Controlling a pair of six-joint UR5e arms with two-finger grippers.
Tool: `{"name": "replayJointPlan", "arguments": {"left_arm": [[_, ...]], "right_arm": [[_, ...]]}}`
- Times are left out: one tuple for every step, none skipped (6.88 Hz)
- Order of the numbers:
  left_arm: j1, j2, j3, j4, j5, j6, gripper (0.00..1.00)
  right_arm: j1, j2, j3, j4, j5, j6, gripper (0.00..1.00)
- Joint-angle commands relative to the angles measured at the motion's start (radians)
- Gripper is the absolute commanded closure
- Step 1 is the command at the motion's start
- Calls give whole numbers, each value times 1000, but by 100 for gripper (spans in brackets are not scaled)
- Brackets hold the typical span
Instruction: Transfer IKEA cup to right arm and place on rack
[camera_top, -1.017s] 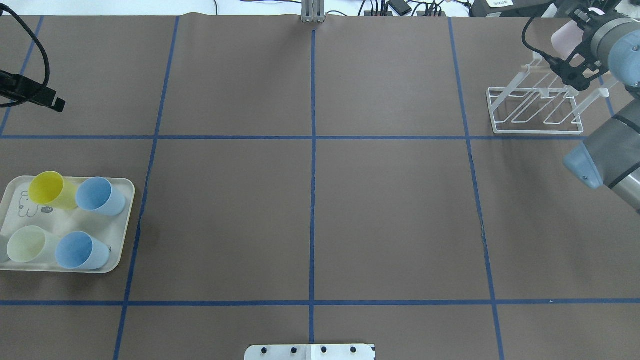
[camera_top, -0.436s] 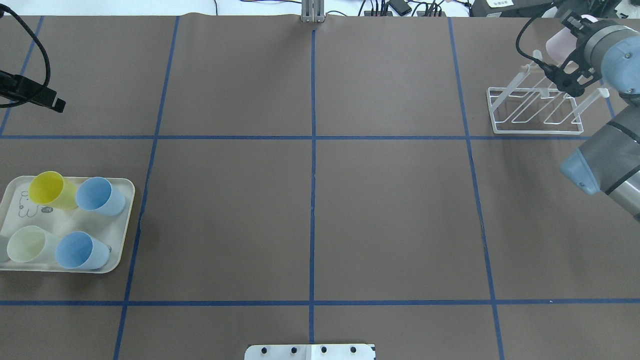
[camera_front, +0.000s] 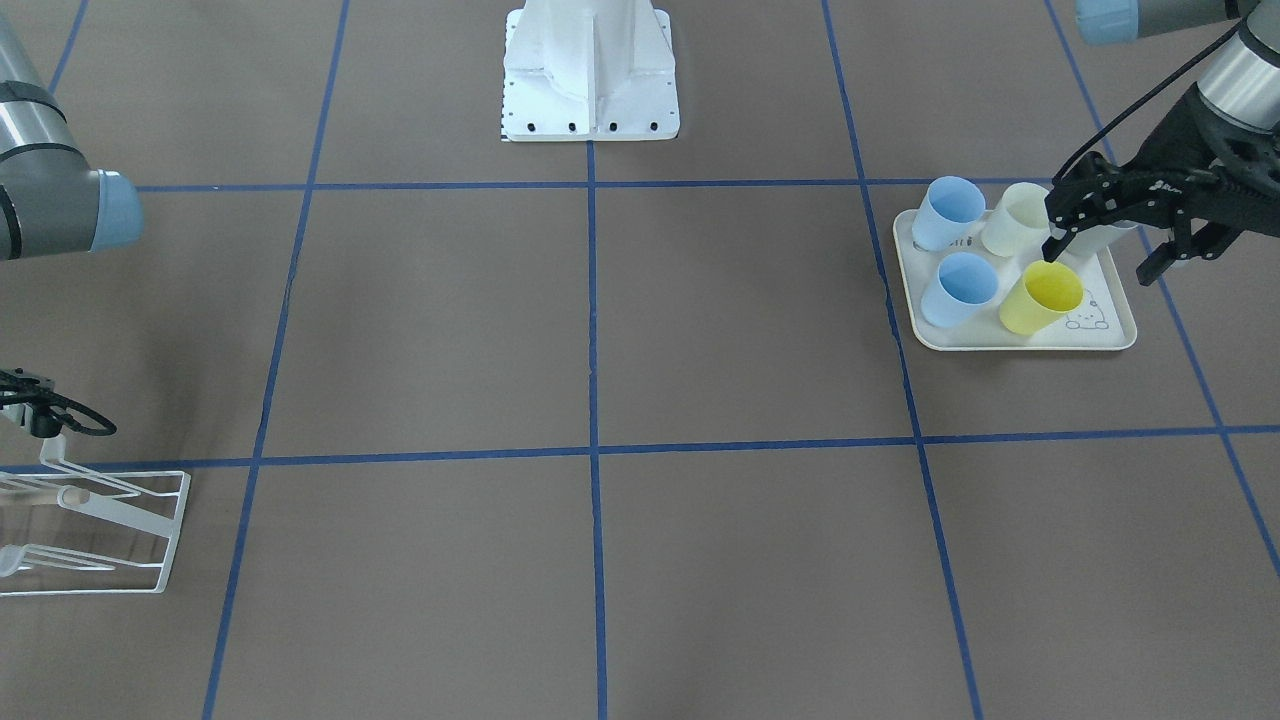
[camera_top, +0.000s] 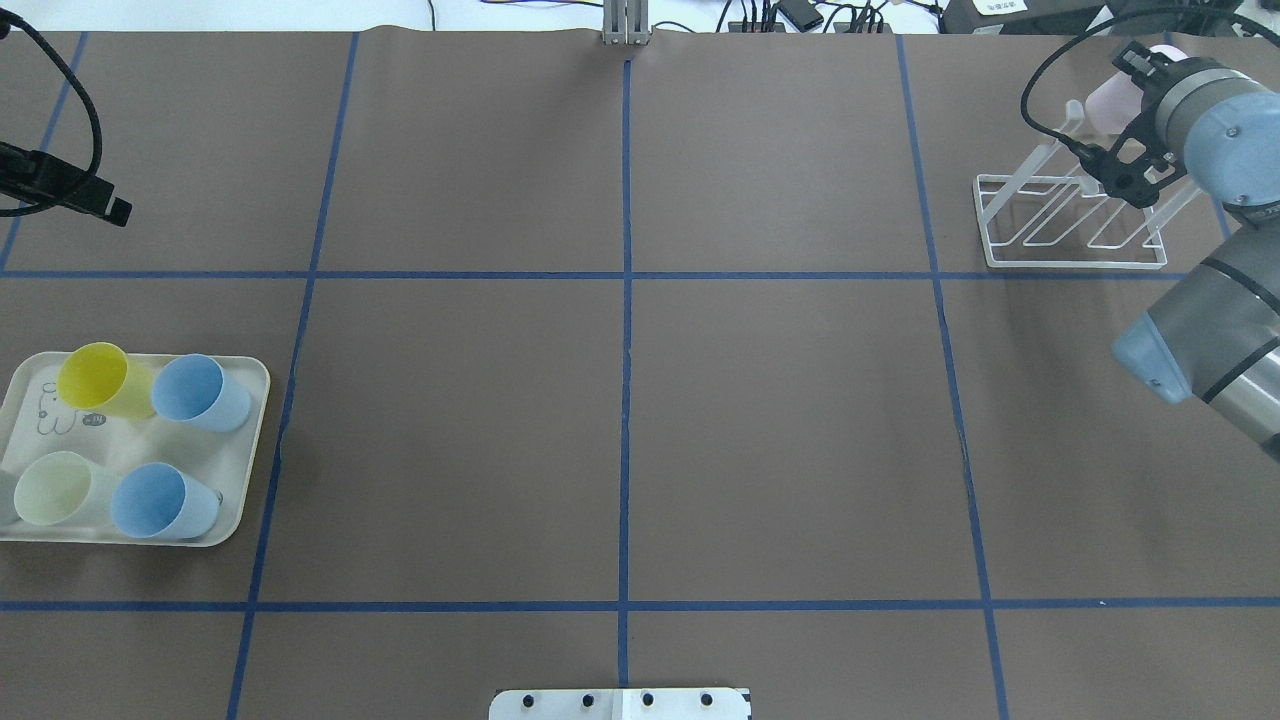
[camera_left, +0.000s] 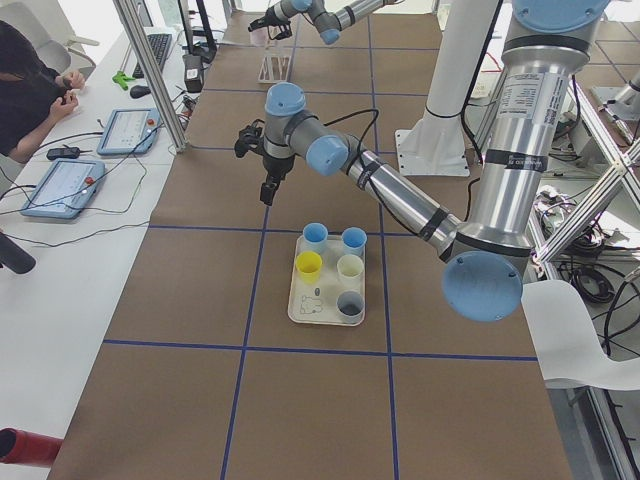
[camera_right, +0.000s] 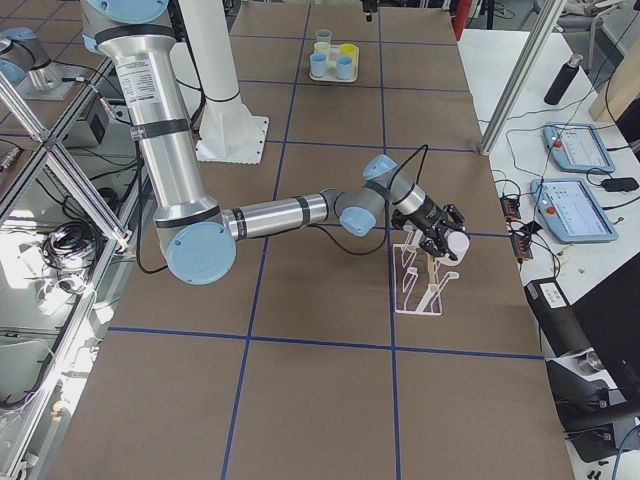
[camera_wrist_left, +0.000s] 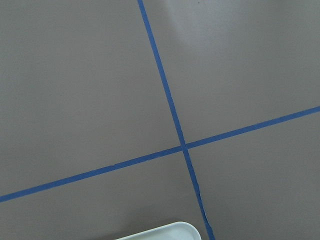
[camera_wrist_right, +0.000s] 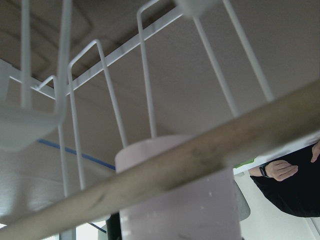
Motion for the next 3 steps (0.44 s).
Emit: {"name": "replayJointPlan", "arguments": {"left_arm": [[1,-2,1,1,0,0,0],[-1,0,1,1,0,0,0],[-1,-2,0,1,0,0,0]], "right_arm": [[-12,-5,-8,0,-12,0,49],[-16,-5,-11,0,-14,0,44],[-17,-5,-11,0,-14,0,38]]}}
